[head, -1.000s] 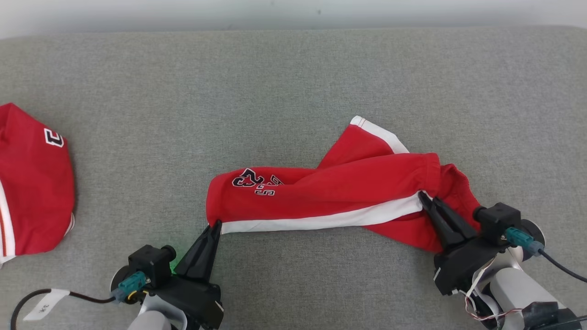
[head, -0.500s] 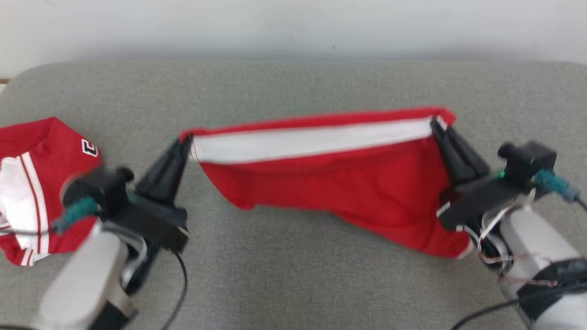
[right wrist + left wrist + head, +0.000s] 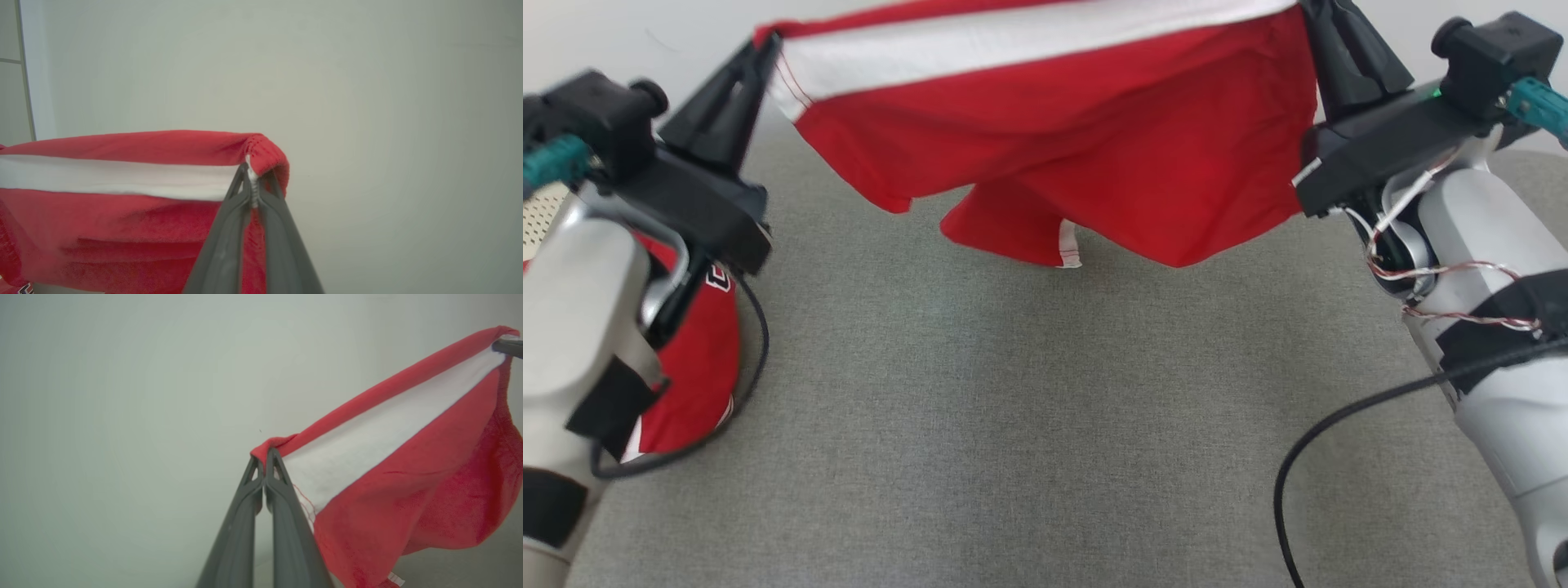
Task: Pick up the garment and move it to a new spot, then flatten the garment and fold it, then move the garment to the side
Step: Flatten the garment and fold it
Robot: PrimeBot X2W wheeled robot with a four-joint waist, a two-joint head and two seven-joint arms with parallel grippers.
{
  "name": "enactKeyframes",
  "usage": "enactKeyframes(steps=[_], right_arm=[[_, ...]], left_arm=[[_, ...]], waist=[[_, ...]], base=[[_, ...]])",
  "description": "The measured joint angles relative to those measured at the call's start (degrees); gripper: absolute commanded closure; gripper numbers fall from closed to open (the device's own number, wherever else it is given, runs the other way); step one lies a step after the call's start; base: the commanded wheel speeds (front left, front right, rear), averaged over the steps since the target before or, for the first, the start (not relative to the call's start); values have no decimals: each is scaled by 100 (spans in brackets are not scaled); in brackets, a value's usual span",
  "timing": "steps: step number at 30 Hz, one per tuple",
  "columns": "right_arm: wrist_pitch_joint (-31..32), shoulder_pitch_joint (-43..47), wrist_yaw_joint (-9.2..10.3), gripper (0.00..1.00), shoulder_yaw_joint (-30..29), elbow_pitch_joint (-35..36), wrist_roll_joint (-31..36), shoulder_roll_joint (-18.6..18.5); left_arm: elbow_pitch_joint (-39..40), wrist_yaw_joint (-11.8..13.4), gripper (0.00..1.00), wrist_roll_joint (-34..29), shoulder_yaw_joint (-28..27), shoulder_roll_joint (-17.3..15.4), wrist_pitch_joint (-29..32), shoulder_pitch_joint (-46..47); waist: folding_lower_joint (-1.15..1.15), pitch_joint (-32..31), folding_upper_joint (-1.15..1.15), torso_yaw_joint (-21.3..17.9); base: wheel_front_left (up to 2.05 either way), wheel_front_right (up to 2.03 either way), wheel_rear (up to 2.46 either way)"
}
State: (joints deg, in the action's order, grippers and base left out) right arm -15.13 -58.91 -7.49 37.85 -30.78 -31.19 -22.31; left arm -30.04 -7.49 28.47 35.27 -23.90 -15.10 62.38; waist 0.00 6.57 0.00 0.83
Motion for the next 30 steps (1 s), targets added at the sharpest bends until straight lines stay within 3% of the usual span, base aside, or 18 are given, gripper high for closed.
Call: enactKeyframes(steps=[8, 14, 18, 21, 25, 28, 30], right_arm=[[222, -788, -2, 100, 614, -868, -383, 234], [354, -1653, -2, 100, 1138, -1337, -538, 180], [238, -2417, -2, 100, 1314, -1695, -412, 193], [67, -3053, -2, 100, 1137, -2025, -132, 266], [21, -3578, -2, 100, 343, -2057, 431, 342], [2, -3512, -2, 100, -402, -1741, 1039, 347], [0, -3194, -2, 100, -580, -1664, 1357, 355]], left_arm=[[-692, 0, 100, -45, 110, -36, 0, 688], [-964, 0, 100, -247, 352, 96, 0, 1395], [-960, 189, 100, -630, 204, 160, 0, 1997], [-567, 481, 100, -1048, -29, 157, 0, 2432], [-83, 649, 100, -1569, -191, 115, -1, 2711], [259, 711, 100, -1811, -305, 127, -1, 2734], [435, 705, 100, -1866, -367, 190, -1, 2653]], waist=[[0, 178, 0, 6], [1, 632, 0, 31], [1, 1032, 1, 65], [2, 1348, 1, 91], [2, 1719, 1, 133], [2, 1937, 1, 185], [1, 2055, 1, 228]], base=[[0, 0, 0], [0, 0, 0], [0, 0, 0], [0, 0, 0], [0, 0, 0], [0, 0, 0], [0, 0, 0]])
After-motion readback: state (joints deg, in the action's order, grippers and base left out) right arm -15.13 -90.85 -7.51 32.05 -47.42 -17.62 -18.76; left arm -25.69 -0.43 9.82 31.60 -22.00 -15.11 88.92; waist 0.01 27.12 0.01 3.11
